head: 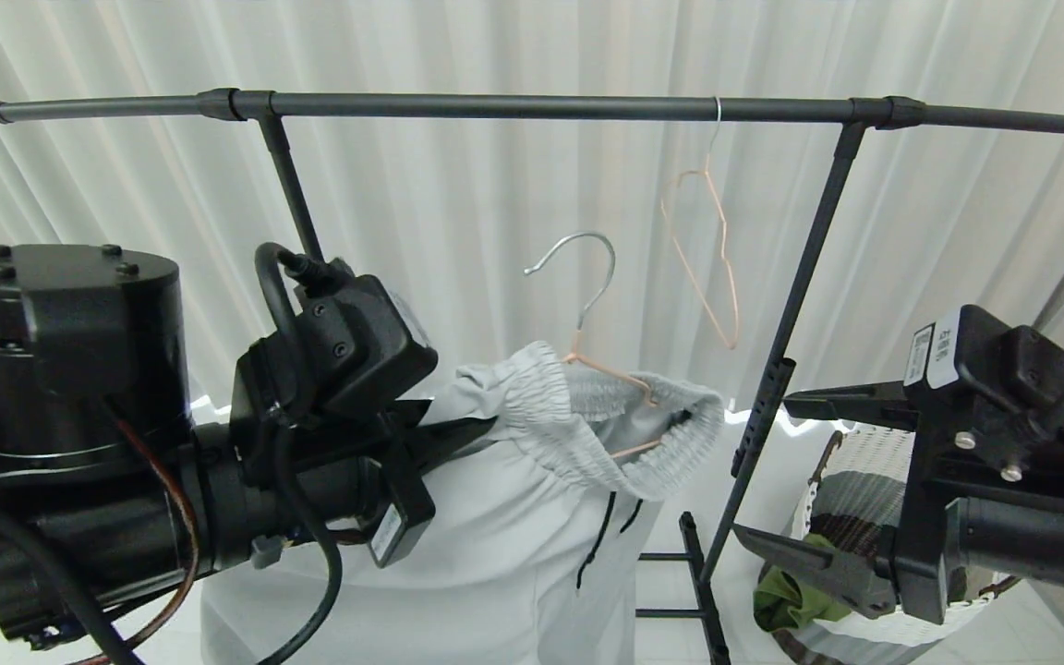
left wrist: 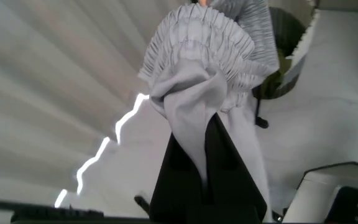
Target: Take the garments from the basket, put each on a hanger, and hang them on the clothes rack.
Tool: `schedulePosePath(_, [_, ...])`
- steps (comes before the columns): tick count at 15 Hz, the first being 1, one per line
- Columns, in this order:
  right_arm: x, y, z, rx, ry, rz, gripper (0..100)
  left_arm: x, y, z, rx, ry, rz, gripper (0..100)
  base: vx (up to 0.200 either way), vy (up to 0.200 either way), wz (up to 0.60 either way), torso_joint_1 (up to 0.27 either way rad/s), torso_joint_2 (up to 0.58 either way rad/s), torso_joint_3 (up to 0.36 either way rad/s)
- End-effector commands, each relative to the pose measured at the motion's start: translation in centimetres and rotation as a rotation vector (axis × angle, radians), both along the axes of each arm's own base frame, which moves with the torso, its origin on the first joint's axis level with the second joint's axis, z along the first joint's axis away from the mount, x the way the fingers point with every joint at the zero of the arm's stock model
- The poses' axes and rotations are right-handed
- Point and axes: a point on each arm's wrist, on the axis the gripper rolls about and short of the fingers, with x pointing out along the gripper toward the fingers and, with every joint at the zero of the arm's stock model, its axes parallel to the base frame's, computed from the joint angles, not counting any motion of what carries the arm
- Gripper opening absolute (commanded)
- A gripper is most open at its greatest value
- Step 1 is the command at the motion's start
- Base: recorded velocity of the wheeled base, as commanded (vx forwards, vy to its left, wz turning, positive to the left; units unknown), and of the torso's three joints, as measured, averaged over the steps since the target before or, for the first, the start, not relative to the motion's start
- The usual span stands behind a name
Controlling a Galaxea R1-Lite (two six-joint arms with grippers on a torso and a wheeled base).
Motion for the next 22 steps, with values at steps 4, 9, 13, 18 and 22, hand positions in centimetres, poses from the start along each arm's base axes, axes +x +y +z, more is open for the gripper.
schedulePosePath(4, [1.6, -0.7, 0.2, -0.002, -0.013, 0.042, 100, -1.0, 0.4, 0.2, -0.021, -0.010, -0.126, 0, 0.000, 0.000, 0.00, 0.000, 0.00, 0.000])
schedulePosePath(9, [3.6, 1.5, 0.6, 0.002, 0.050, 0.191, 100, -1.4, 0.2, 0.2, 0.000, -0.051, -0.248, 0, 0.000, 0.000, 0.00, 0.000, 0.00, 0.000])
schedulePosePath(13, [4.7, 3.7, -0.7, -0.066, 0.085, 0.288, 100, -1.8, -0.3, 0.1, 0.001, -0.048, -0.277, 0, 0.000, 0.000, 0.00, 0.000, 0.00, 0.000])
schedulePosePath(18, [5.3, 3.9, -2.0, -0.107, 0.152, 0.303, 100, -2.1, -0.5, 0.2, -0.002, -0.052, -0.292, 0, 0.000, 0.000, 0.00, 0.000, 0.00, 0.000])
schedulePosePath(22, [5.8, 3.8, -2.1, -0.107, 0.155, 0.290, 100, -2.1, -0.5, 0.2, -0.003, -0.056, -0.294, 0, 0.000, 0.000, 0.00, 0.000, 0.00, 0.000])
